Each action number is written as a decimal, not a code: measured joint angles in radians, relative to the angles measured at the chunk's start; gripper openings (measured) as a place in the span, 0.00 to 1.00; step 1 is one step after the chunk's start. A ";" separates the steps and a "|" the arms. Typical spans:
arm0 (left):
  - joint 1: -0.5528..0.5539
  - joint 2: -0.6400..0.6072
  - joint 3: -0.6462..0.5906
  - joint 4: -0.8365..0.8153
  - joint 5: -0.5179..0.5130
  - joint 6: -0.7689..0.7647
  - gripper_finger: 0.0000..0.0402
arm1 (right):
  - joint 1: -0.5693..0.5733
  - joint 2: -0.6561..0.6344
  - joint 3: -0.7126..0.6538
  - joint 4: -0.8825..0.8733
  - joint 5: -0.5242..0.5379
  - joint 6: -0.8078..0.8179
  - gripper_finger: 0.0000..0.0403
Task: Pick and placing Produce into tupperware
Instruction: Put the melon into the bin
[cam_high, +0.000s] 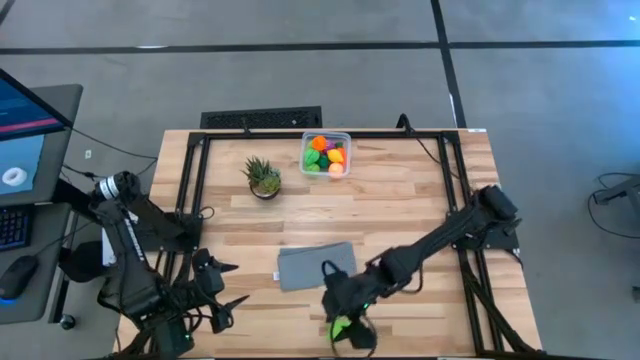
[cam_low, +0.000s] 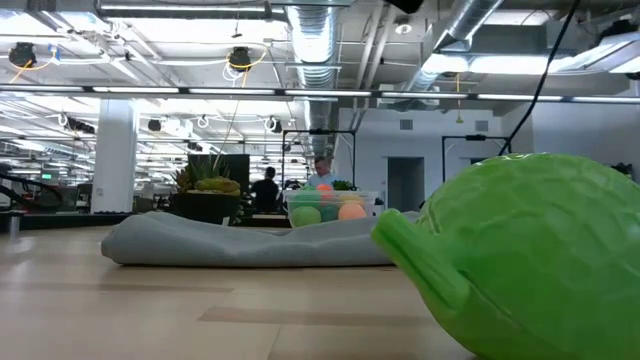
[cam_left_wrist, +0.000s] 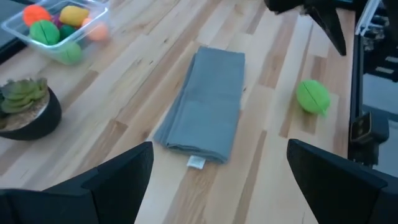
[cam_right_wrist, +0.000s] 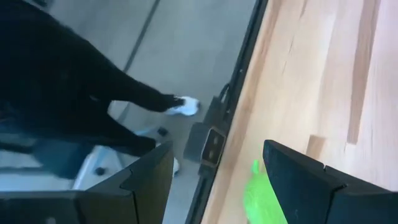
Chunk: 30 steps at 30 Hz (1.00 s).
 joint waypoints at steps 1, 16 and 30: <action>-0.011 0.000 0.000 -0.016 0.000 -0.014 0.90 | 0.011 0.025 0.021 -0.002 0.029 0.002 0.67; -0.188 0.000 0.000 -0.243 -0.108 -0.401 0.90 | 0.088 0.175 0.104 -0.163 0.338 0.047 0.67; -0.187 0.000 0.000 -0.252 -0.116 -0.426 0.90 | 0.134 0.217 0.105 -0.237 0.230 0.039 0.67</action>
